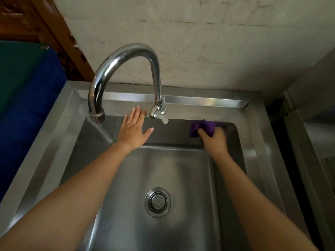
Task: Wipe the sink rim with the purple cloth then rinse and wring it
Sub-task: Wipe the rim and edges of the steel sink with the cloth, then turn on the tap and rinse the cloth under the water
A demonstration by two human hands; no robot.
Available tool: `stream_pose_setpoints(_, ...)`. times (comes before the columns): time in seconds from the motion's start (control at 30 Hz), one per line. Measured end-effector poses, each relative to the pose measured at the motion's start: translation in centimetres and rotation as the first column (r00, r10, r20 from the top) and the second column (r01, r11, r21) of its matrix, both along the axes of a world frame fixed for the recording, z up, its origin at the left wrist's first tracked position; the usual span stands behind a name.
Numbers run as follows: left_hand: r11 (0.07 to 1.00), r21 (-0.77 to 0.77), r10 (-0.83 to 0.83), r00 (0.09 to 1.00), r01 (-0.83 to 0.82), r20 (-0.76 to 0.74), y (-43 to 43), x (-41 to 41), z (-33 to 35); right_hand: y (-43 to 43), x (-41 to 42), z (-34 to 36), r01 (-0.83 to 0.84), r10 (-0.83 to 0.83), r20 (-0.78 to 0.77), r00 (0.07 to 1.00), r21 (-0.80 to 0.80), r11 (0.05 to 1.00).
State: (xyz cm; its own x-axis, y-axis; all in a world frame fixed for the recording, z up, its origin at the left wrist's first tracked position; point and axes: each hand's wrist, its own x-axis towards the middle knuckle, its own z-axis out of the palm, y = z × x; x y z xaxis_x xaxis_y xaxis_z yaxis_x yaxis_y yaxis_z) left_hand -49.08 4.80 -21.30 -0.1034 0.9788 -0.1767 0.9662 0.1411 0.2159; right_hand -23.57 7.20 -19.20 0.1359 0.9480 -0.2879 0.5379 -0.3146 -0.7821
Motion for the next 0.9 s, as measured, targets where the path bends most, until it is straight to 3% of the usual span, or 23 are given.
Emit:
stream_pose_setpoints(0.07, 0.995, 0.084, 0.036, 0.991, -0.047, 0.130, -1.8, 0.4, 0.0, -2.3, -2.7, 0.3, 0.063, -0.105, -0.293, 0.950, -0.147, 0.987)
stream_pose_setpoints(0.13, 0.979, 0.090, 0.129, 0.905, -0.181, 0.406, -4.0, 1.2, 0.3, -4.0, -5.2, 0.3, 0.065, -0.181, -0.418, 0.890, -0.275, 0.959)
stream_pose_setpoints(0.17, 0.965, -0.013, 0.219, 0.777, -0.262, 0.591, -5.0, 1.6, 0.6, -4.5, -6.3, 0.3, 0.043, -0.186, -0.443, 0.877, -0.312, 0.949)
stream_pose_setpoints(0.2, 0.940, -0.158, 0.314, 0.583, -0.303, 0.749, -5.9, 1.9, 1.1, -4.9, -7.3, 0.4, 0.013, -0.172, -0.445, 0.879, -0.338, 0.941)
stream_pose_setpoints(0.27, 0.907, -0.334, 0.384, 0.179, -0.256, 0.906, -7.3, 2.4, 1.9, -5.2, -9.2, 1.0, -0.068, -0.099, -0.430, 0.897, -0.355, 0.933)
stream_pose_setpoints(0.33, 0.908, -0.357, 0.357, -0.041, -0.219, 0.933, -8.0, 2.4, 2.7, -5.2, -10.6, 1.6, -0.151, -0.027, -0.419, 0.907, -0.386, 0.910)
stream_pose_setpoints(0.37, 0.911, -0.346, 0.334, -0.089, -0.225, 0.938, -8.3, 2.2, 3.2, -5.1, -11.2, 1.8, -0.188, 0.000, -0.425, 0.905, -0.401, 0.897)
stream_pose_setpoints(0.53, 0.875, -0.302, 0.276, -0.122, -0.380, 0.953, -9.1, -0.2, 4.6, -5.6, -12.2, 2.5, -0.255, 0.025, -0.481, 0.876, -0.419, 0.871)
stream_pose_setpoints(0.63, 0.833, -0.328, 0.301, -0.132, -0.445, 0.944, -9.7, -1.4, 5.0, -6.5, -11.7, 2.7, -0.244, 0.072, -0.463, 0.883, -0.322, 0.915)
stream_pose_setpoints(0.73, 0.795, -0.325, 0.361, -0.032, -0.512, 0.932, -10.0, -2.3, 5.1, -7.1, -11.5, 2.0, -0.186, 0.091, -0.431, 0.898, -0.184, 0.965)
stream_pose_setpoints(0.9, 0.801, -0.200, 0.385, 0.229, -0.565, 0.894, -10.6, -2.7, 5.3, -8.0, -12.0, 1.2, -0.156, 0.076, -0.332, 0.940, -0.222, 0.963)
